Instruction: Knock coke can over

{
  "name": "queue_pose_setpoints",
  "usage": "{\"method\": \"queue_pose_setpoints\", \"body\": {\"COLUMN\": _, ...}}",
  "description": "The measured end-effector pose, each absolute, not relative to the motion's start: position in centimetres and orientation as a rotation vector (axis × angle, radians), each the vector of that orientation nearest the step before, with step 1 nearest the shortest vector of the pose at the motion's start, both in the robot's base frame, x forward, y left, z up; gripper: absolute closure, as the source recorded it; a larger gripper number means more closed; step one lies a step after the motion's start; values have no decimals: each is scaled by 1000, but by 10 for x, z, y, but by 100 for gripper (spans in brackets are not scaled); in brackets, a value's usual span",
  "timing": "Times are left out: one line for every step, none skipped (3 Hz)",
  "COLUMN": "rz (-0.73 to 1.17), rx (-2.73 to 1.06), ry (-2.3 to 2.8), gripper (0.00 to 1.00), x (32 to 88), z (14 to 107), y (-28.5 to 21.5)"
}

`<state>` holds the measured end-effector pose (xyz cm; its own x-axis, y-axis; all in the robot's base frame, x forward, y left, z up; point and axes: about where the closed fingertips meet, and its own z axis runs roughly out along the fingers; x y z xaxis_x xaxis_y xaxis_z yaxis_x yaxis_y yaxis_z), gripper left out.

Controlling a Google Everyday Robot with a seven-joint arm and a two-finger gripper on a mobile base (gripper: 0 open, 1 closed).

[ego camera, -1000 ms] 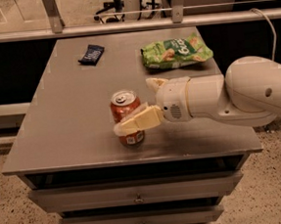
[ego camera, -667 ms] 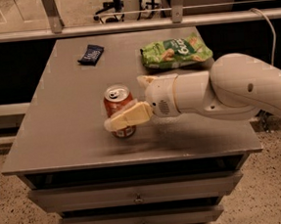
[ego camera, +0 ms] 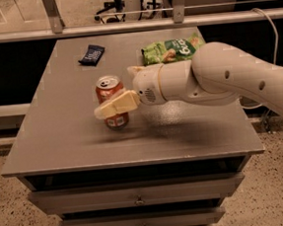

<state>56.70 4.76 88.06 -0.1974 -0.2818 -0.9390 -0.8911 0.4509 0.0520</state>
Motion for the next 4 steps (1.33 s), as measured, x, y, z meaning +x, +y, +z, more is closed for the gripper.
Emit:
{"method": "queue_pose_setpoints", "body": {"rz": 752, "rx": -1029, "ry": 1698, "gripper": 0, "x": 593, "z": 891, "y": 56}}
{"method": "queue_pose_setpoints", "body": {"rz": 725, "rx": -1040, "ry": 1669, "gripper": 0, "x": 619, "z": 904, "y": 64}}
{"method": "queue_pose_setpoints", "body": {"rz": 708, "rx": -1056, "ry": 1658, "gripper": 0, "x": 634, "z": 911, "y": 67}}
{"method": "queue_pose_setpoints", "body": {"rz": 697, "rx": -1072, "ry": 1660, "gripper": 0, "x": 639, "z": 911, "y": 65}}
